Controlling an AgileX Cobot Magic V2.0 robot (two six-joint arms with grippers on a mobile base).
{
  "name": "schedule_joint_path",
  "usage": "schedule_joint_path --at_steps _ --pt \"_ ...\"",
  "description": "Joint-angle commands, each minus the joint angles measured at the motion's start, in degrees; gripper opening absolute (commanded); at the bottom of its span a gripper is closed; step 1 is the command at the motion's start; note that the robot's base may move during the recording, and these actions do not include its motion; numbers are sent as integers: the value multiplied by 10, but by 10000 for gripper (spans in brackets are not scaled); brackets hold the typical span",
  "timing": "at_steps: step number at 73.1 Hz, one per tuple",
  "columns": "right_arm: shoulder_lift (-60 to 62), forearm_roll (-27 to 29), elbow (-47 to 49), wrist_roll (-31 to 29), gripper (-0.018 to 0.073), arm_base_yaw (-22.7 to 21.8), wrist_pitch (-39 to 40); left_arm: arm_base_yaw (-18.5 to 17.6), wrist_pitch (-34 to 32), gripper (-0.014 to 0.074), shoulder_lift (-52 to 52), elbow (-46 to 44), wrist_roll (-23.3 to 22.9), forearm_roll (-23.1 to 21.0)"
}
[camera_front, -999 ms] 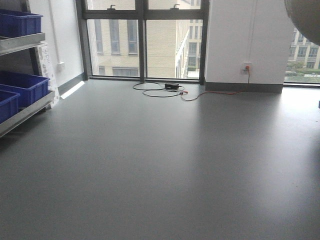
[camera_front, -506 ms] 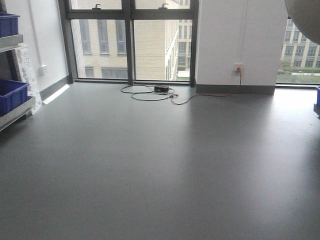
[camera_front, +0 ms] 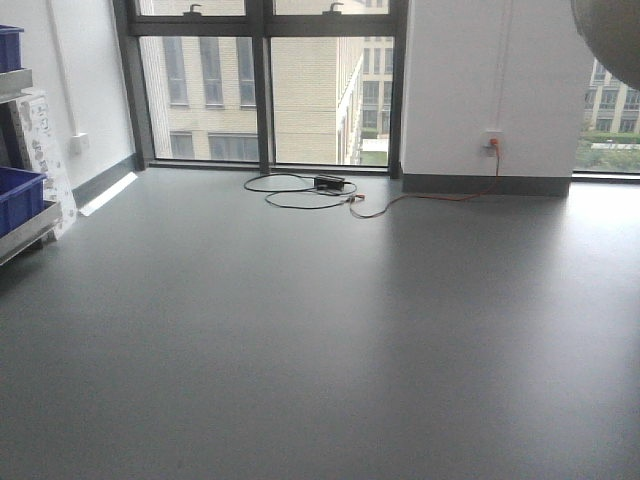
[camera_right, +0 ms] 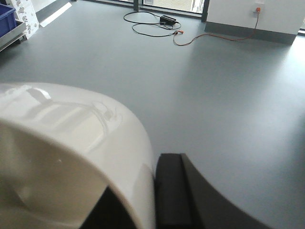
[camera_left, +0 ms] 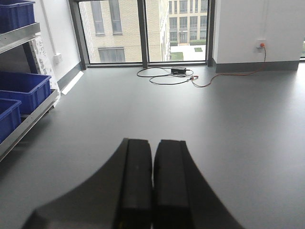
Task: Move white bin to right shelf second layer
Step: 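Drive the base forward across the open floor toward the windows, then turn the base toward the shelf with blue crates near the windows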
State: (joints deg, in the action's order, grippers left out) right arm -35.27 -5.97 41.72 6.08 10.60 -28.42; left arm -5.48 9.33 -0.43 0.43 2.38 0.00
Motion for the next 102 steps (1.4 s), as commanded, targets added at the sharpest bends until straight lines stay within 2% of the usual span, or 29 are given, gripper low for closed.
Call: schedule_joint_path --at_steps 1,102 --pt "0 -6 19 0 55 -4 57 -3 -49 85 -8 21 -2 0" --pt "0 -6 19 0 55 -4 56 -3 -49 85 -8 21 -2 0"
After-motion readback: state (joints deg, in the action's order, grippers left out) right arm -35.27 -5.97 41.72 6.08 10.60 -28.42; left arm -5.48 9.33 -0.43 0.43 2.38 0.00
